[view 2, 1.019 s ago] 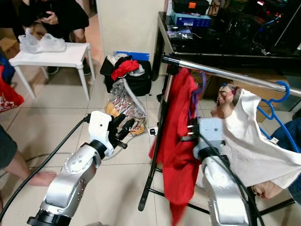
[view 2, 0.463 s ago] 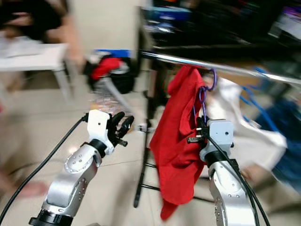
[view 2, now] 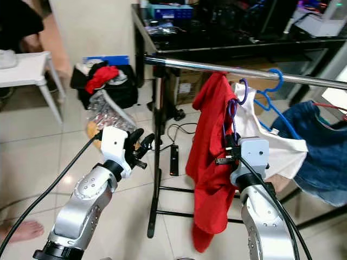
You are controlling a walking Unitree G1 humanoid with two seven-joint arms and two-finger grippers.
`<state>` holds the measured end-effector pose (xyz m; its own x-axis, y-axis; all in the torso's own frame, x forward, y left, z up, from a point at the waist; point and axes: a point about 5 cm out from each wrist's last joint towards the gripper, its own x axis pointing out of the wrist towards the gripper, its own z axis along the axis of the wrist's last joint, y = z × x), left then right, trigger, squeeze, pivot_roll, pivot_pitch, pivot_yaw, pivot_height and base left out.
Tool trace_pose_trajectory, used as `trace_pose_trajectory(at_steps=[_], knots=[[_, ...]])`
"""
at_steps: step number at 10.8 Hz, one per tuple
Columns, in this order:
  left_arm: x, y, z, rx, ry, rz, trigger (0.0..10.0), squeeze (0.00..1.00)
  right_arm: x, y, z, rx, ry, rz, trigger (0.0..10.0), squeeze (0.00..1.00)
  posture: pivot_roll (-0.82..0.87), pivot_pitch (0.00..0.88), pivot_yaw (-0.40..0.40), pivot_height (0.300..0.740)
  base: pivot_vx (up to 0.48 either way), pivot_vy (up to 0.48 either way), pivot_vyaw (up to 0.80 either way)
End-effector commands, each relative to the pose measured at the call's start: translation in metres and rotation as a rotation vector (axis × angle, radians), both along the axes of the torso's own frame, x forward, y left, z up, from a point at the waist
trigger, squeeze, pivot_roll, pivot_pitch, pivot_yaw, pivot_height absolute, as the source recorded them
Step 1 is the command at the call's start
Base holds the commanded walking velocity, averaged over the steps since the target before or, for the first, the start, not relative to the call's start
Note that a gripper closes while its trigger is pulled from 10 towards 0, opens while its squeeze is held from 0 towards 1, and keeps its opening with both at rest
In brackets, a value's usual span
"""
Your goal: Hang hanger
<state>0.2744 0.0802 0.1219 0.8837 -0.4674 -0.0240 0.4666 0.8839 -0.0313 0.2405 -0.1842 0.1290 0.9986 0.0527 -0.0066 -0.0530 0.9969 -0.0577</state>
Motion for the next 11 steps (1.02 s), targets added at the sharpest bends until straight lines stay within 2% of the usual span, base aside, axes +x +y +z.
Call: trace_pose_trajectory(at_steps=[1, 4, 5, 6, 8, 10, 11], knots=[[0.0003, -0.0036, -0.0008, 0.004, 0.0, -0.007, 10.0, 0.0, 0.0029, -0.0023, 0.0086, -0.003, -0.036, 0.008, 10.0, 0.0, -0.03, 0.0, -0.059, 0.74, 0.0, 0.0, -0.61], [0.0013, -0.0033, -0.0009, 0.009, -0.003, -0.004, 10.0, 0.0, -0.0026, -0.0014, 0.0075, -0.019, -0.03, 0.061, 10.0, 0.0, -0.03, 0.0, -0.06, 0.74, 0.0, 0.0, -0.61], [0.0014, -0.0042, -0.001, 0.012, -0.006, -0.005, 10.0, 0.0, -0.0019, -0.0035, 0.0083, -0.018, -0.032, 0.056, 10.0, 0.0, -0.03, 0.0, -0.059, 0.74, 0.0, -0.48, -0.6], [0.0011, -0.0042, -0.0015, 0.002, 0.001, -0.002, 10.0, 0.0, -0.0016, -0.0036, 0.0082, -0.017, -0.032, 0.057, 10.0, 0.0, -0.03, 0.0, -0.059, 0.74, 0.0, 0.0, -0.59], [0.0007, -0.0038, -0.0021, 0.03, -0.011, -0.009, 10.0, 0.0, -0.0037, 0.0001, 0.0053, -0.009, -0.022, 0.074, 10.0, 0.0, -0.03, 0.0, -0.059, 0.74, 0.0, -0.364, -0.59], [0.0007, -0.0032, -0.0017, 0.02, -0.005, 0.001, 10.0, 0.0, -0.0033, 0.0003, 0.0058, -0.007, -0.021, 0.076, 10.0, 0.0, -0.03, 0.0, -0.06, 0.74, 0.0, 0.0, -0.58], [0.0007, -0.0034, -0.002, 0.027, -0.008, -0.004, 10.0, 0.0, -0.0026, 0.0006, 0.0056, -0.008, -0.02, 0.08, 10.0, 0.0, -0.03, 0.0, -0.06, 0.74, 0.0, -0.48, -0.58]])
